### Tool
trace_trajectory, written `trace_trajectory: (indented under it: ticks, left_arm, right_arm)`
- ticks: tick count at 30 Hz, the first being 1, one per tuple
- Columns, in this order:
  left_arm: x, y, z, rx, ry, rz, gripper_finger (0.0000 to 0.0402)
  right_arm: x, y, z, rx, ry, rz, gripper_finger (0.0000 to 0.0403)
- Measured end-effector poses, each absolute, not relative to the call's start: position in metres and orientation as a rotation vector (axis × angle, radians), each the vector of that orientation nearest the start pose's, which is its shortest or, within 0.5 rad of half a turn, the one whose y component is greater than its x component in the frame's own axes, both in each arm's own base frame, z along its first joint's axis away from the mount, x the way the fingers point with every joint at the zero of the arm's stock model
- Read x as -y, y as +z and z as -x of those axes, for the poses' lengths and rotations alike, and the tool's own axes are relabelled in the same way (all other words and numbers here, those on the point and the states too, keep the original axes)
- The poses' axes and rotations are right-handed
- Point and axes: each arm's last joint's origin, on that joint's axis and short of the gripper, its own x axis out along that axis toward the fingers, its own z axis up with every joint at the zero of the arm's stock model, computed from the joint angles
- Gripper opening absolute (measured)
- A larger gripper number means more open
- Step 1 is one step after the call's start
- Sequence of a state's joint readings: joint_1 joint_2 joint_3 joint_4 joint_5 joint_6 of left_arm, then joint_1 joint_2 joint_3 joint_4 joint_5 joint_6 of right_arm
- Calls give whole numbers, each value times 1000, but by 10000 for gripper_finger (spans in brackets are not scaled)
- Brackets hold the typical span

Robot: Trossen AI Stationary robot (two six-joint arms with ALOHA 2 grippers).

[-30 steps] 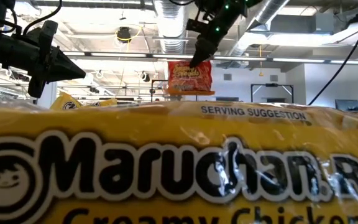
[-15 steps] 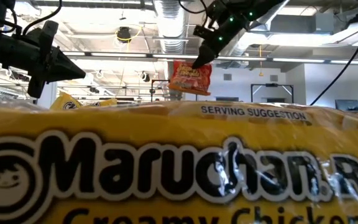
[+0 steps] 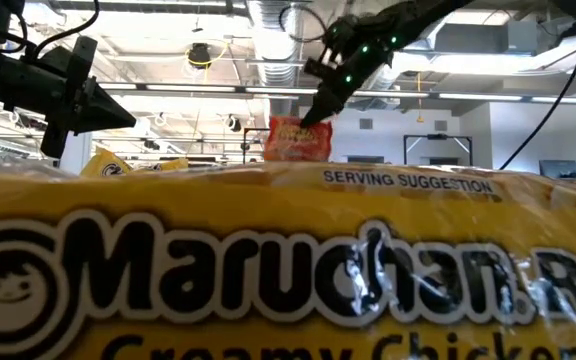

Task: Sort Maruchan noodles
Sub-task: Put the orange noodle pack into the middle transparent bin

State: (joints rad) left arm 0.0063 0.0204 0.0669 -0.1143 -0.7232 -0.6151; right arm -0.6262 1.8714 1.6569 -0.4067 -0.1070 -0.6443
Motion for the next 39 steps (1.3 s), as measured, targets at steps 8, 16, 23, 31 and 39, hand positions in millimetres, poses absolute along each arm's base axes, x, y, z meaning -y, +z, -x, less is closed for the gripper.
trace_trajectory:
  ticks: [8,16,23,31,39]
  left_arm:
    - [-20,174,-87,169,724,584,0]
    - [-20,174,-87,174,723,595,0]
    - [-20,174,-87,173,723,594,0]
    - [-20,174,-87,173,723,594,0]
    - [-20,174,-87,173,723,594,0]
  right_arm:
    - [250,275,-364,-793,-233,399,5]
    - [252,269,-363,-841,-249,396,5]
    - [257,267,-359,-868,-274,390,5]
    - [259,240,-369,-921,-238,375,5]
    - [256,243,-373,-900,-234,403,7]
